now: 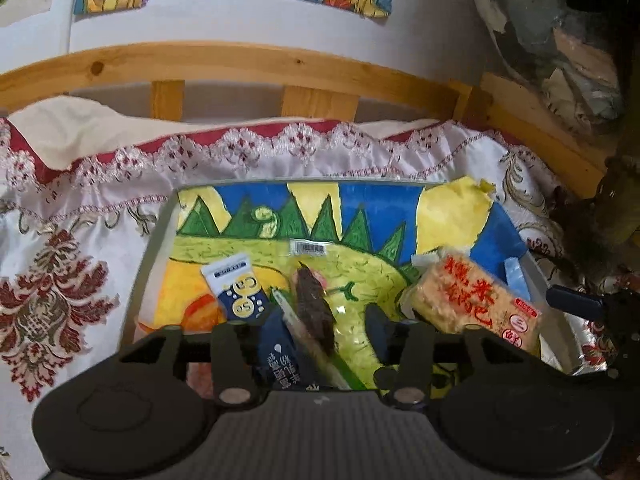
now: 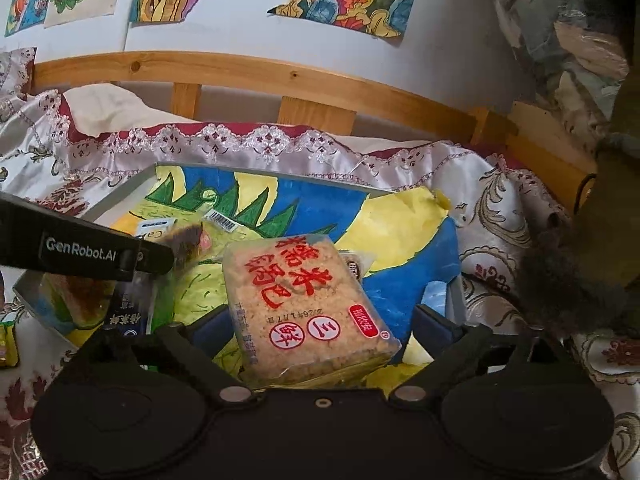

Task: Organize snacks
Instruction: 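Lower both packets into the tray and open both tools, then pull both open tools back up from the tray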

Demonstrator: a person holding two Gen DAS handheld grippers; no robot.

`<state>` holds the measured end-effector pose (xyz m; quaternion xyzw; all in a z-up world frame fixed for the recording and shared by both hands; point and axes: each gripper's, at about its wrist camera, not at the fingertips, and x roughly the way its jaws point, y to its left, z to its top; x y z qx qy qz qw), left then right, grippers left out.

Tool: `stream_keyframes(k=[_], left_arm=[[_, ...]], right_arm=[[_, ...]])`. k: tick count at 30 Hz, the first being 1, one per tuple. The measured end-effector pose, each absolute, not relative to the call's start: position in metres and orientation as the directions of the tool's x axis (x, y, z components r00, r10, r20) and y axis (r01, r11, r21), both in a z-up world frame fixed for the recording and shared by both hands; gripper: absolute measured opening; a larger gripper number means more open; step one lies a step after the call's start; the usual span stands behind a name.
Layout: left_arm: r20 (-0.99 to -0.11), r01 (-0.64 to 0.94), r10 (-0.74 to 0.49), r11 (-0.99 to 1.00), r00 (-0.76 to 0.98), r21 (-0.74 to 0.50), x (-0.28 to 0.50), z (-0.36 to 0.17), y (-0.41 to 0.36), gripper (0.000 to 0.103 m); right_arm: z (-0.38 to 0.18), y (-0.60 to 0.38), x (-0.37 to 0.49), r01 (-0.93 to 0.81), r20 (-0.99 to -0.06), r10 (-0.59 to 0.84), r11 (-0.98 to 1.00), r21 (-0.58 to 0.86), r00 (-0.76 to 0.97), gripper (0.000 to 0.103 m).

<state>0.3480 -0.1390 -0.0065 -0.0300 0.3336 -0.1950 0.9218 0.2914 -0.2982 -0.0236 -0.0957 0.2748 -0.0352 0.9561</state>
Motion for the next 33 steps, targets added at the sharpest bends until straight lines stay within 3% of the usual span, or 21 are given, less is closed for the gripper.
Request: stream_keyframes(k=[5, 12, 24, 33], left_arm=[[-0.565, 0.328, -0.373, 0.926, 0.736, -0.185, 0.336, 0.013, -0.132, 0.084], [-0.506, 0.305, -0.352, 0.936, 0.788, -0.177, 0.308, 0.043, -0.117, 0.099], [-0.370, 0.300, -0.331, 0.944, 0.868, -0.138, 0.221, 0.085, -0.077, 0.102], [-0.350, 0.270, -0.287, 0.958, 0.892, -0.099, 0.148, 0.084, -0.043, 0.102]], right_arm=[[-0.007, -0.304, 0.274, 0.038, -0.476, -0.116, 0.985, -0.170, 0.872, 0.102], [0.026, -0.309, 0.239, 0.058, -0.403, -0.099, 0.992, -0.113, 0.910, 0.102], [0.069, -0.305, 0.148, 0.091, -0.291, -0.085, 0.996, 0.006, 0.953, 0.102], [0.072, -0.282, 0.074, 0.062, -0.273, -0.050, 0.997, 0.036, 0.961, 0.102]])
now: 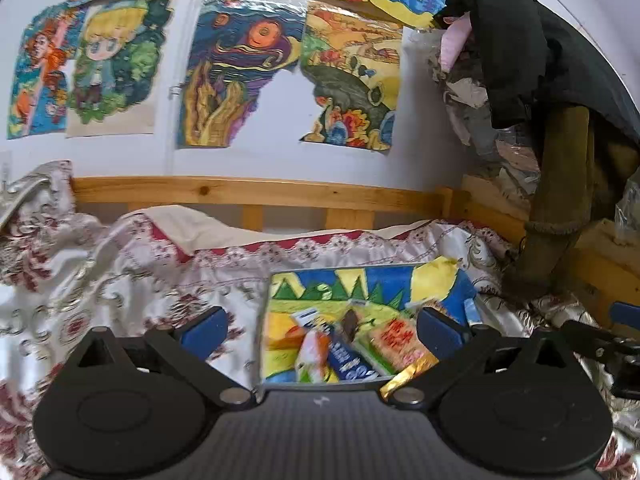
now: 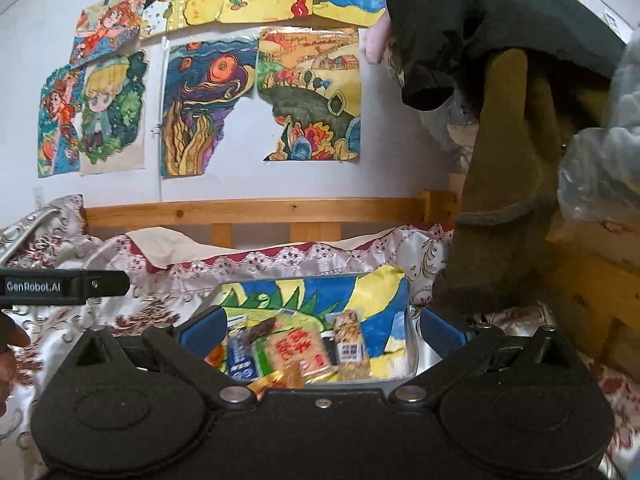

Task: Organize snacks
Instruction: 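Pull both open tools back up from the tray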

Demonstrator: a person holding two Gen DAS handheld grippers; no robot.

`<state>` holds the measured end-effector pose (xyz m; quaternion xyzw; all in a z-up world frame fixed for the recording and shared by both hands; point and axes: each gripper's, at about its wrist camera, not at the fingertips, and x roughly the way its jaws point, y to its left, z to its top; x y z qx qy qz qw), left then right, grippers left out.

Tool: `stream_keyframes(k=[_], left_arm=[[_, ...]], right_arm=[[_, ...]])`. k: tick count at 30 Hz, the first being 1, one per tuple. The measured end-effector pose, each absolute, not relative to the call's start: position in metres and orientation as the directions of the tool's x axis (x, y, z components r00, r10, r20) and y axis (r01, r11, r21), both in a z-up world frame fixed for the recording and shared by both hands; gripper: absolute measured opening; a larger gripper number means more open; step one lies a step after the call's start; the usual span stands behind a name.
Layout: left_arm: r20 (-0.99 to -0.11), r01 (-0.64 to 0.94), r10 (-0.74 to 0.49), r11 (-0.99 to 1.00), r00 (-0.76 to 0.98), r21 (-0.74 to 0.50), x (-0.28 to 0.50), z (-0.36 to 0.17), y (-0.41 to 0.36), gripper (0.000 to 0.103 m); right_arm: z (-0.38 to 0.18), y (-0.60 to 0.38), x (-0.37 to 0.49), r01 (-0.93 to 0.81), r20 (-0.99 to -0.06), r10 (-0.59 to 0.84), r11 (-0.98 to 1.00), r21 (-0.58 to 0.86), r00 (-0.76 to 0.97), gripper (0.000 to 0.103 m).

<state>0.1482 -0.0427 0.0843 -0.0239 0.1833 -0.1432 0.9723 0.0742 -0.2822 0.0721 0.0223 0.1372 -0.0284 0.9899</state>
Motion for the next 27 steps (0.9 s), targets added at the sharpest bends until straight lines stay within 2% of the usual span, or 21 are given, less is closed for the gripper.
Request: stream_keyframes(k=[12, 27], left_arm=[[-0.416, 0.227, -0.244, 0.970, 0.876, -0.092, 0.083, 0.062, -0.008, 0.102], [-0.526, 0.162, -0.181, 0.983, 0.831, -0.083, 0.040, 0.033, 0.014, 0.102]], right_arm=[[0.054, -0.255, 0.006, 0.045, -0.300, -0.037, 0.999, 0.020, 0.953, 0.102], [0.020, -0.236, -0.028, 0.038, -0.408, -0.018, 0.998, 0.042, 0.913, 0.102]])
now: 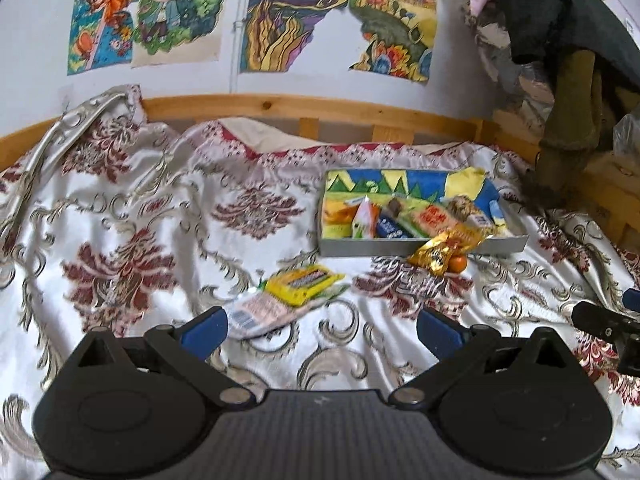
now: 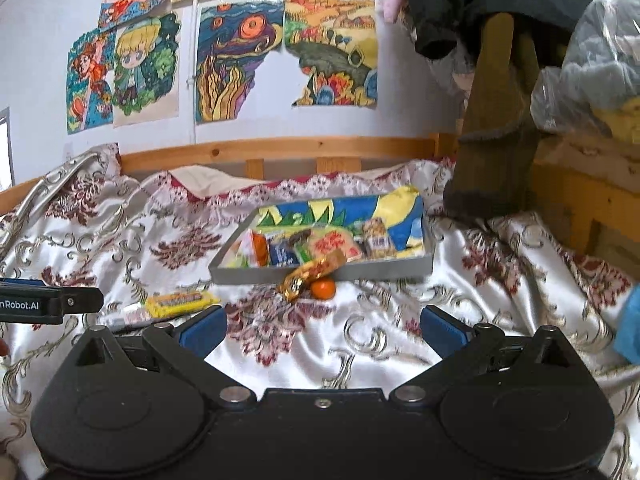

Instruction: Organize snacks

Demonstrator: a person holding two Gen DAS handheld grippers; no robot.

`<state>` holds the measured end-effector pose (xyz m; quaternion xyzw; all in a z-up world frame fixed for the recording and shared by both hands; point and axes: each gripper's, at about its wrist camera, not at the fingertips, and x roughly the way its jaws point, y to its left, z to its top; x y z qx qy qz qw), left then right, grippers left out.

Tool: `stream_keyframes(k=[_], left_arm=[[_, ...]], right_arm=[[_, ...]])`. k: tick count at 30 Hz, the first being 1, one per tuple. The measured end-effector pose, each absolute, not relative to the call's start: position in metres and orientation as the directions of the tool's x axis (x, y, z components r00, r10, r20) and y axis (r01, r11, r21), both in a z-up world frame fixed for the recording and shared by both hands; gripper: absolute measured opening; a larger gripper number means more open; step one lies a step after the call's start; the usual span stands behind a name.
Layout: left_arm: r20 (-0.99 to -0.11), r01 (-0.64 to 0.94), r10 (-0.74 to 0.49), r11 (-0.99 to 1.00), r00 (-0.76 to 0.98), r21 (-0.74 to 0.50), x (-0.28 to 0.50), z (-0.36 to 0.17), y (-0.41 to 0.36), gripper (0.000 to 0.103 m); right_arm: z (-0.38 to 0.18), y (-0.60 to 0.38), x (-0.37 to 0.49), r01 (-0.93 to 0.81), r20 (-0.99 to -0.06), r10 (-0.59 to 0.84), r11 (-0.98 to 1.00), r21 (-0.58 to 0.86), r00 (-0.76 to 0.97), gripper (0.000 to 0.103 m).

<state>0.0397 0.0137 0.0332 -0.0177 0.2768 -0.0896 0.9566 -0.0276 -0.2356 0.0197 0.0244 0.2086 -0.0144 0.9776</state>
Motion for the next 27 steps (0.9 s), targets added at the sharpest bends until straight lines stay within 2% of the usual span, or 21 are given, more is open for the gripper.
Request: stream_keyframes(k=[14, 27], left_arm=[[-0.582, 0.156, -0.146, 0.987, 0.800, -0.034, 0.035, 0.015, 0.014, 0.102], [-0.606, 0.148, -0.126, 0.989, 0.785, -0.014, 0.037, 0.008, 0.014, 0.102]], right_arm=[[-0.003, -0.229, -0.024, 0.008, -0.496, 0.019, 0.999, 0.053, 0.868, 0.102], [-0.009, -0.230, -0.021, 0.002, -0.524, 0.032, 0.998, 0.065, 0.851, 0.102]])
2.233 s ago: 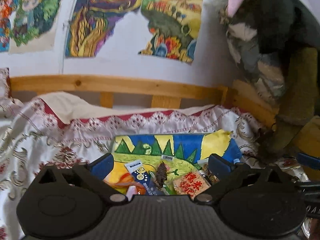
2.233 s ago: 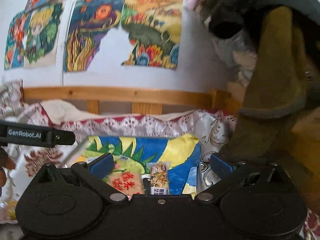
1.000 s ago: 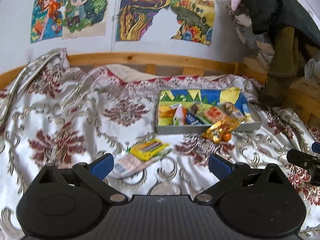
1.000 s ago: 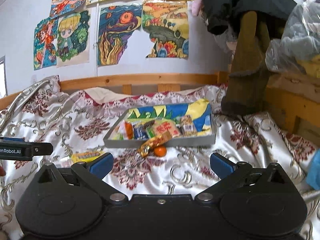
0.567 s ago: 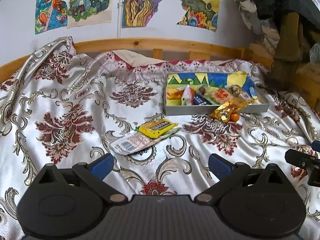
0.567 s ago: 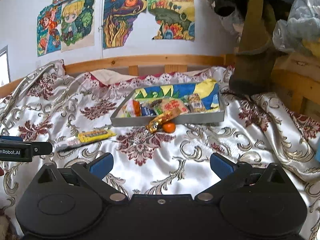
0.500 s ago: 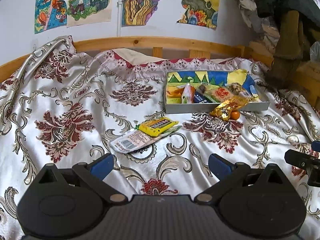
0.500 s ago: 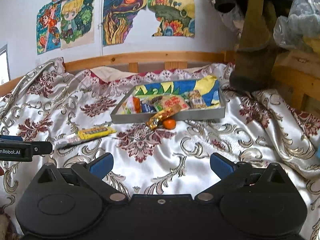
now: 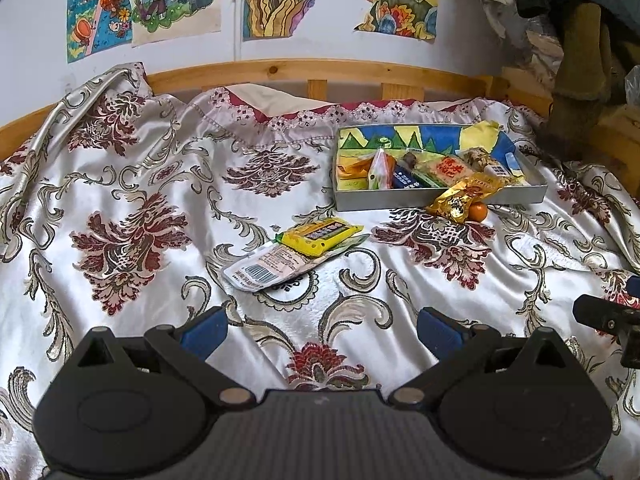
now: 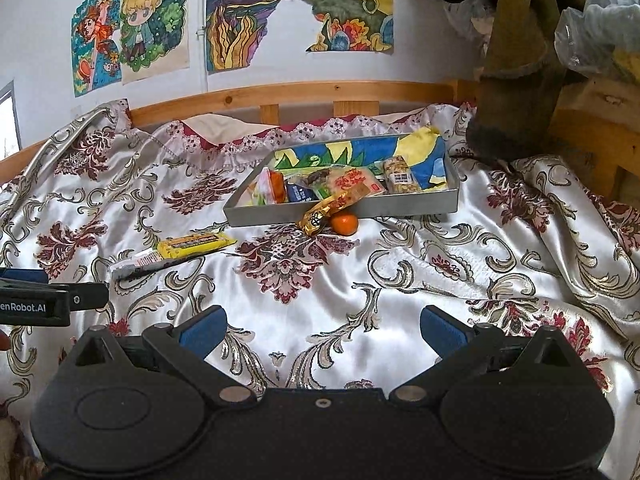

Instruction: Organize snacks

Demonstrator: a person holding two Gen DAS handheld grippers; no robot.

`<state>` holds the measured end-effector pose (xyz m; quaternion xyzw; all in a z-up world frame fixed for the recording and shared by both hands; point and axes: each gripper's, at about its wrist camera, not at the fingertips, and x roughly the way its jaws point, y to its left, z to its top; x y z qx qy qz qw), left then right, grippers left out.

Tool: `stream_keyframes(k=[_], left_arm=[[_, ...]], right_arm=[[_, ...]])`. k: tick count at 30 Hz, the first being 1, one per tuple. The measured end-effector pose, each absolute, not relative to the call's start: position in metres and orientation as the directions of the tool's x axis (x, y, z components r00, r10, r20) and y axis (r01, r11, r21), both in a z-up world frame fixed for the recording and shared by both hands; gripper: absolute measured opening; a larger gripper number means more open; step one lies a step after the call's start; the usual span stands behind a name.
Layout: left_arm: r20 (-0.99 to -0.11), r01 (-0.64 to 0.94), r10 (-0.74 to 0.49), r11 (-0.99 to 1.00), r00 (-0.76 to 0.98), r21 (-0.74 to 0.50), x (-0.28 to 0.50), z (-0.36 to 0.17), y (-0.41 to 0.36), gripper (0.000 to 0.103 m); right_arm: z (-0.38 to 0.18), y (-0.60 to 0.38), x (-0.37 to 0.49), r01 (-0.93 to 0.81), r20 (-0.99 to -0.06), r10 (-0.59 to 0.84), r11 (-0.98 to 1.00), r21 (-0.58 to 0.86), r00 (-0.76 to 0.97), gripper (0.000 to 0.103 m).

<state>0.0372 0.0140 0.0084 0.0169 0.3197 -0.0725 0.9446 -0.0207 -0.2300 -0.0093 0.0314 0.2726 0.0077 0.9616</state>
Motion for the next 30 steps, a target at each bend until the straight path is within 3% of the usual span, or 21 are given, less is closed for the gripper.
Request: stream_keyframes(k=[19, 30], left_arm=[[-0.627, 0.200, -0.113, 0.977, 0.770, 0.070, 0.076, 0.019, 0.023, 0.102], [-0.675, 0.339, -0.205, 0.938, 0.709, 0.071, 0.140, -0.008, 0.054, 0.102]], right_arm=[[-0.009, -0.225, -0.002, -0.009, -0.544, 0.038, 0.998, 0.056, 0.838, 0.102], [-0.007, -0.206, 0.054, -0.079, -0.555, 0.111, 0.994, 0.082, 0.824, 0.102]])
